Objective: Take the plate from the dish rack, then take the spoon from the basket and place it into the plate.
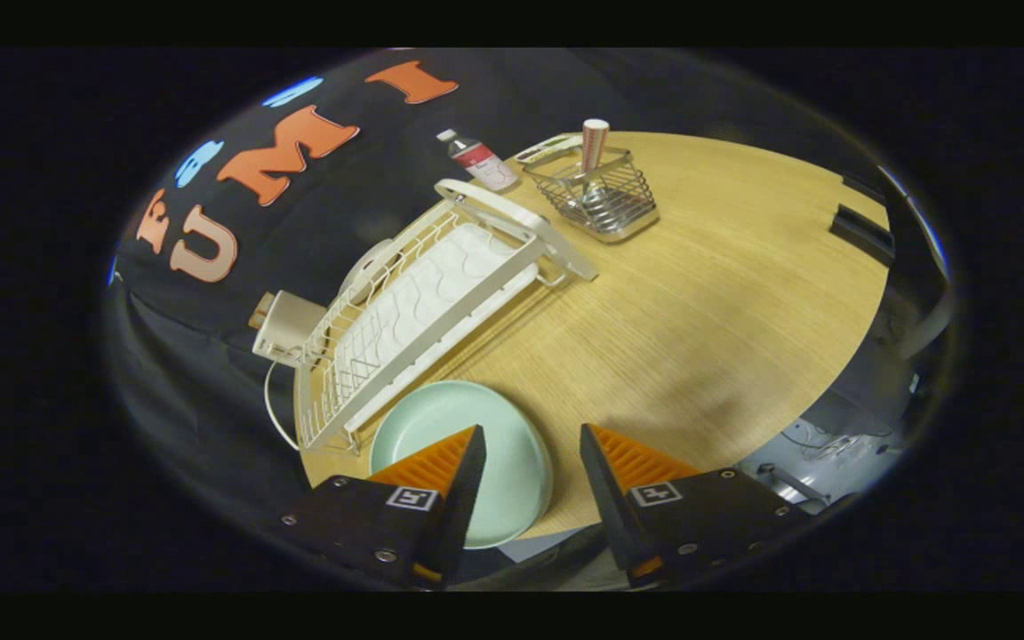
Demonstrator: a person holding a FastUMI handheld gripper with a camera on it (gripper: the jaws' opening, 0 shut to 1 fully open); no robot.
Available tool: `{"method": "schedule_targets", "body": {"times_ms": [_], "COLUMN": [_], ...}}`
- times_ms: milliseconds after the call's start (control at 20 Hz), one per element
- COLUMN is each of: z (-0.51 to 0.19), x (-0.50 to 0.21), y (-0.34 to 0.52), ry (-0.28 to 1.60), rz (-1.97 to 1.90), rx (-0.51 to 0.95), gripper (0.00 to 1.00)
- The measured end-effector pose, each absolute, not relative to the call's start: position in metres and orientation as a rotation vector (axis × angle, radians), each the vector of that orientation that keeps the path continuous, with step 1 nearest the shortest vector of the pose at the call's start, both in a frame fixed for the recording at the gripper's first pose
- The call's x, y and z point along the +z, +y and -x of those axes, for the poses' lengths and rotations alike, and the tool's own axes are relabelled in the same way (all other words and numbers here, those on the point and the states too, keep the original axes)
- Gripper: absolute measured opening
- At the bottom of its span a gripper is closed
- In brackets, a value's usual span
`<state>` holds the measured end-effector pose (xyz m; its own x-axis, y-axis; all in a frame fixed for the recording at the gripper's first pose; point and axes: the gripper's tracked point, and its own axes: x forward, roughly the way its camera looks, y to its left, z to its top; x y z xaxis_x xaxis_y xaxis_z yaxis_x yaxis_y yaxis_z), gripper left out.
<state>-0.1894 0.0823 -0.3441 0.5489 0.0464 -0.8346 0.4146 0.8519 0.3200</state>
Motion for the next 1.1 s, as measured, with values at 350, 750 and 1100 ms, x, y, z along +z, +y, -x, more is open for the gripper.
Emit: {"method": "schedule_targets", "body": {"times_ms": [350, 750, 1100], "z": [0.161, 0.122, 0.08], "x": [-0.301, -0.257, -0.245], "y": [0.0, -0.05, -0.062], "ry": [0.845, 0.739, 0.703], "rz": [-0.309, -0.066, 0.107], "rx": [-0.331, -0.324, -0.258], "gripper": [0.99, 0.99, 0.99]}}
